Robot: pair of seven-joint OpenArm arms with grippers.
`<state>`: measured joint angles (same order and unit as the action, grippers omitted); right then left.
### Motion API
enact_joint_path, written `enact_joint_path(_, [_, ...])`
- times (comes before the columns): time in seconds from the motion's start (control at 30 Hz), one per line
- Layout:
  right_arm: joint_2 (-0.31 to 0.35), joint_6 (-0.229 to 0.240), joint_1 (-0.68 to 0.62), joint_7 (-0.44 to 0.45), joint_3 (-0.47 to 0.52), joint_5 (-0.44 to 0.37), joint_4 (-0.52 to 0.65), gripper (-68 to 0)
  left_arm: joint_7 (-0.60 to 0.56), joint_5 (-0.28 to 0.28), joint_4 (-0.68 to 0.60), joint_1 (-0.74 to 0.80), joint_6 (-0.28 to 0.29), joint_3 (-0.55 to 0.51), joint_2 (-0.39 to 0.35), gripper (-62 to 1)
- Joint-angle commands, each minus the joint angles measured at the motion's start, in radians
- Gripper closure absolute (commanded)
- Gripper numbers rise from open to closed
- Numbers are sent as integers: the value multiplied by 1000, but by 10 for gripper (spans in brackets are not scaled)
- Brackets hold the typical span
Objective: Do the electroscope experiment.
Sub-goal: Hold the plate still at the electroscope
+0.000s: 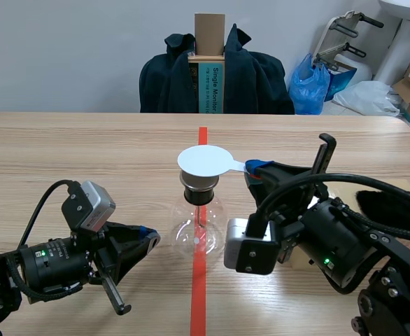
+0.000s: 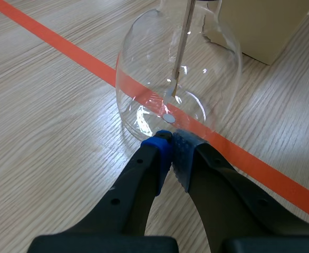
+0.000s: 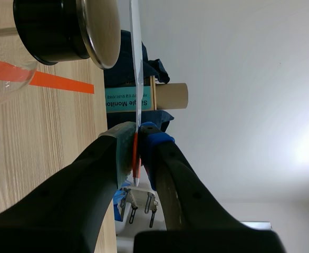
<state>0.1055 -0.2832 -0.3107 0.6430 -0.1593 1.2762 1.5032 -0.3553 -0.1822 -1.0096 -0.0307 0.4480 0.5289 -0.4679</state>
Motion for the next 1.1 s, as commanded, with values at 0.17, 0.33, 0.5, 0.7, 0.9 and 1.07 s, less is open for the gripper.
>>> enact_joint_path(0.17, [0, -11, 14, -1, 1, -5, 20, -8, -14, -7, -18, -3, 2, -10, 8, -16])
enact_joint_path(0.33, [0, -11, 14, -1, 1, -5, 20, -8, -14, -7, -18, -3, 2, -10, 8, -16])
enact_joint_path(0.5, [0, -11, 14, -1, 1, -5, 20, -8, -14, -7, -18, -3, 2, -10, 8, -16])
enact_joint_path(0.7, [0, -11, 14, -1, 1, -5, 20, -8, -14, -7, -18, -3, 2, -10, 8, -16])
enact_joint_path(0.9, [0, -11, 14, -10, 1, -5, 20, -8, -14, -7, -18, -3, 2, -10, 8, -16])
enact_joint_path(1.07, [0, -11, 14, -43, 1, -5, 20, -8, -14, -7, -18, -3, 2, -10, 7, -16])
